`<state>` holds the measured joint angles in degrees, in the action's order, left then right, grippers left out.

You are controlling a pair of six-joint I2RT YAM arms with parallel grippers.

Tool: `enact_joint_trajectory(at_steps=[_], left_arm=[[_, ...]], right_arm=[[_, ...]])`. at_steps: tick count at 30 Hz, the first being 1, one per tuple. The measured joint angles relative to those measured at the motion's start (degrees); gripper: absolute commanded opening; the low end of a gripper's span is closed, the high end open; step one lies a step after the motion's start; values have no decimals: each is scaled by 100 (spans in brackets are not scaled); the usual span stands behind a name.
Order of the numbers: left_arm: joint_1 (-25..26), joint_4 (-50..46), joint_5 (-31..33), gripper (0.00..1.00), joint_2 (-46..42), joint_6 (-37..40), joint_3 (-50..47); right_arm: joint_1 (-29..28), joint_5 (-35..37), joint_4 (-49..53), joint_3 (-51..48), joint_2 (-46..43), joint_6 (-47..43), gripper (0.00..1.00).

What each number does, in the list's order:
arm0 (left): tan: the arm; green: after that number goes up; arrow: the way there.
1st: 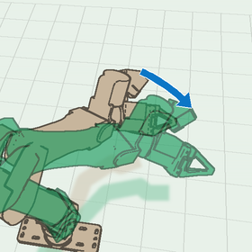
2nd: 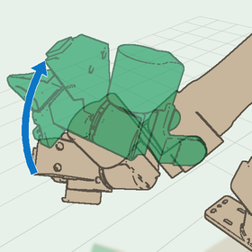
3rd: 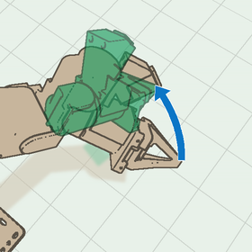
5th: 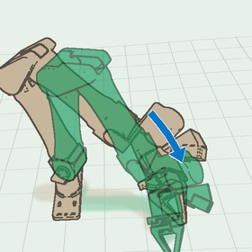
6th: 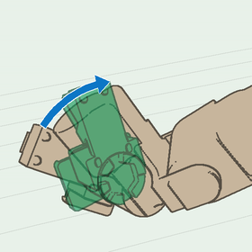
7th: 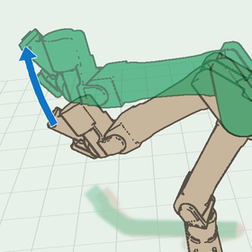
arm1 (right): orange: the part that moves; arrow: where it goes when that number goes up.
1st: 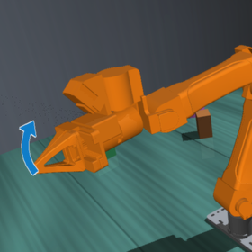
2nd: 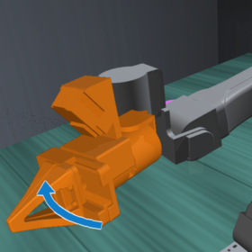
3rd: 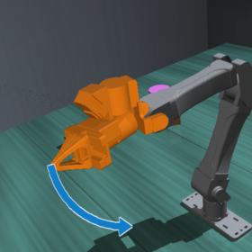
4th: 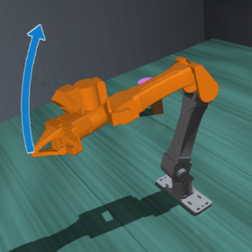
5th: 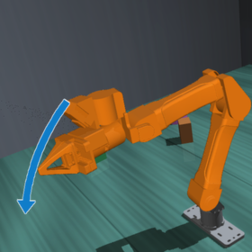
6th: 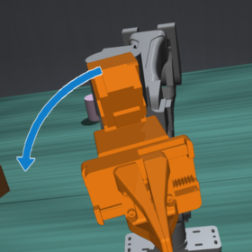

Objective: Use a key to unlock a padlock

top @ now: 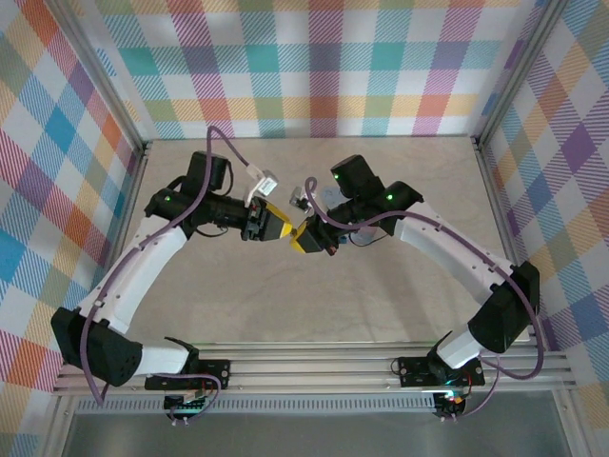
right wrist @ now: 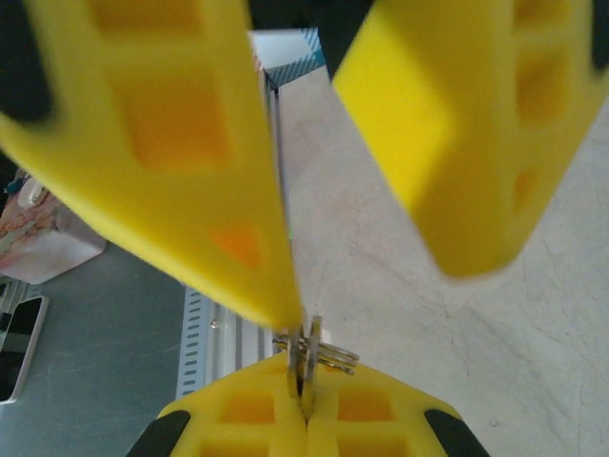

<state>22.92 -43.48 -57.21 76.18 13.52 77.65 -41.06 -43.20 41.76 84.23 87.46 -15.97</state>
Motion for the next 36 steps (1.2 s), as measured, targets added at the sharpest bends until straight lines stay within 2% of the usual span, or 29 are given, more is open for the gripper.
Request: enact_joint_trajectory(at_steps=[3,8,11,12,15,17,19,23,27,30,36], left_arm=[[140,-48,-48,23,66,37,70],[251,-146,-133,0,136,109,160],[254,-208,-186,0,188,129,186],[254,-236,-190,0,216,131,205],[260,-275,-22,0,280,55,212],[262,-260,358,0,289,-144,205],[243,-116,824,0,282,-442,144],[-37,658,1495,0,289,-1663,-407],[-417,1696,1672,0,476,-3095,-1082],[-437,2345,1674,0,673,-3895,-1204],[-426,3156,1615,0,560,-4769,-1198]], right_arm=[[2,-39,22,-9,-9,0,0],[2,-55,28,-103,-101,4,0],[2,-42,9,-155,-131,11,0],[4,-28,-24,-192,-149,26,6],[2,111,-227,-350,-201,157,42],[11,343,-570,-586,-319,363,50],[46,616,-979,-929,-533,682,55],[415,1259,-1965,-1742,-1067,2020,53],[815,1703,-2610,-2103,-1163,3416,59],[863,1947,-2992,-2297,-1158,4328,69],[883,2140,-3965,-2750,-1095,5943,69]])
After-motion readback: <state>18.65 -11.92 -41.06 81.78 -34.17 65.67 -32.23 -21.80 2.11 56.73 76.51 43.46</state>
